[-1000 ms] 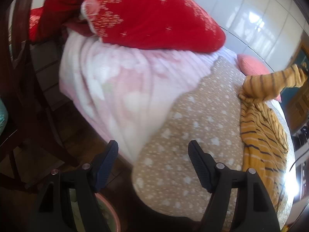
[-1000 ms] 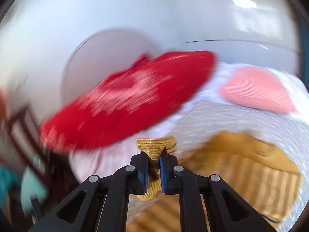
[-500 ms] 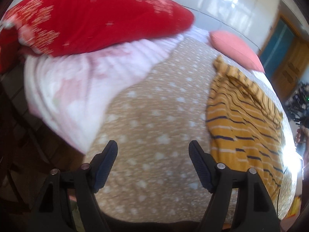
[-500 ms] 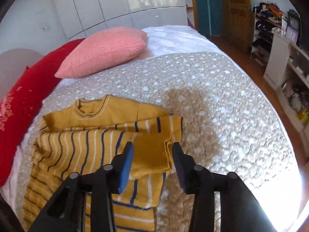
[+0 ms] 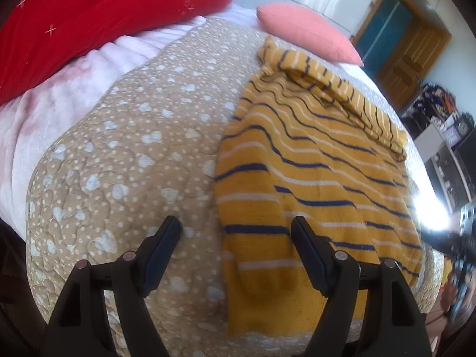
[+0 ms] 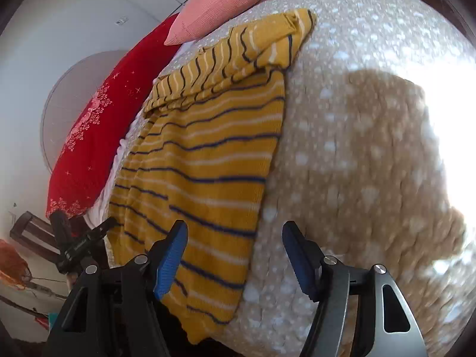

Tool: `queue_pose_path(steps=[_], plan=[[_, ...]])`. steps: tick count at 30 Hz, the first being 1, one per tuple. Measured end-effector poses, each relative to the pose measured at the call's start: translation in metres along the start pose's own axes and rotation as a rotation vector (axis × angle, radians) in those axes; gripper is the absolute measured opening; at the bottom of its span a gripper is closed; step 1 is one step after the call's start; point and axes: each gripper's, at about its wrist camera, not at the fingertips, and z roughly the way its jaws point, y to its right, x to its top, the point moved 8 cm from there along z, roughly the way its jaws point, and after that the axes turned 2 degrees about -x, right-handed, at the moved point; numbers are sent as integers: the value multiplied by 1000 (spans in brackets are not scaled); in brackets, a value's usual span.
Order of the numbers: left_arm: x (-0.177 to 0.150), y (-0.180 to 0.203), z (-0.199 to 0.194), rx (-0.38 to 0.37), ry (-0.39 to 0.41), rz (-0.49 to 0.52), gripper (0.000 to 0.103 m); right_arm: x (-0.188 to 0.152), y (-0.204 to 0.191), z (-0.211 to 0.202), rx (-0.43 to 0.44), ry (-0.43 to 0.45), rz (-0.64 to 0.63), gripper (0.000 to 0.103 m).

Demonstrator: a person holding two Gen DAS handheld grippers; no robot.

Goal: Fold small clothes

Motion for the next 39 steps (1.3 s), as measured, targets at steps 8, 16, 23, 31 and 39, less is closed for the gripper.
queue_pose_path(steps=[8, 16, 23, 31, 39], plan=[[-15, 29, 3, -99, -36, 67, 63, -49, -32, 22, 225, 64, 28, 72], [-13, 45, 14, 8, -65, 67, 11, -56, -28, 38, 223, 106, 103, 10], [-38, 69, -41, 3, -10, 72, 8, -59, -27, -11, 288, 157, 72, 10], [-93, 48, -42, -16, -81, -1, 13, -90, 9, -42, 137, 161, 79, 14], [-73, 42, -95, -18, 83, 30, 47, -57, 3, -83, 12, 249, -22, 45]])
